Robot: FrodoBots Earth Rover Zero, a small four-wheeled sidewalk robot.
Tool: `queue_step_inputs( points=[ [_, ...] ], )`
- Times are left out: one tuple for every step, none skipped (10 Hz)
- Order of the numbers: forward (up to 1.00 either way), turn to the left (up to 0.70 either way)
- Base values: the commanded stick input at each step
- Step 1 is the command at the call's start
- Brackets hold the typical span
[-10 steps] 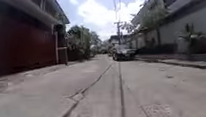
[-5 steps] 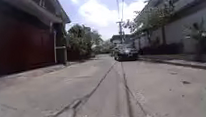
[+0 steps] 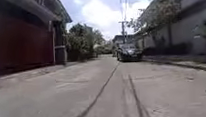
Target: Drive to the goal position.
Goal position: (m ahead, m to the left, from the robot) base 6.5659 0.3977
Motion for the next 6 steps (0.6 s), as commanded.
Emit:
queue_step_inputs(
  points=[
    [1.0, -0.4],
    [1.0, -0.39],
    [1.0, -0.3],
    [1.0, -0.15],
    [1.0, -0.03],
    [1.0, -0.03]
  ],
)
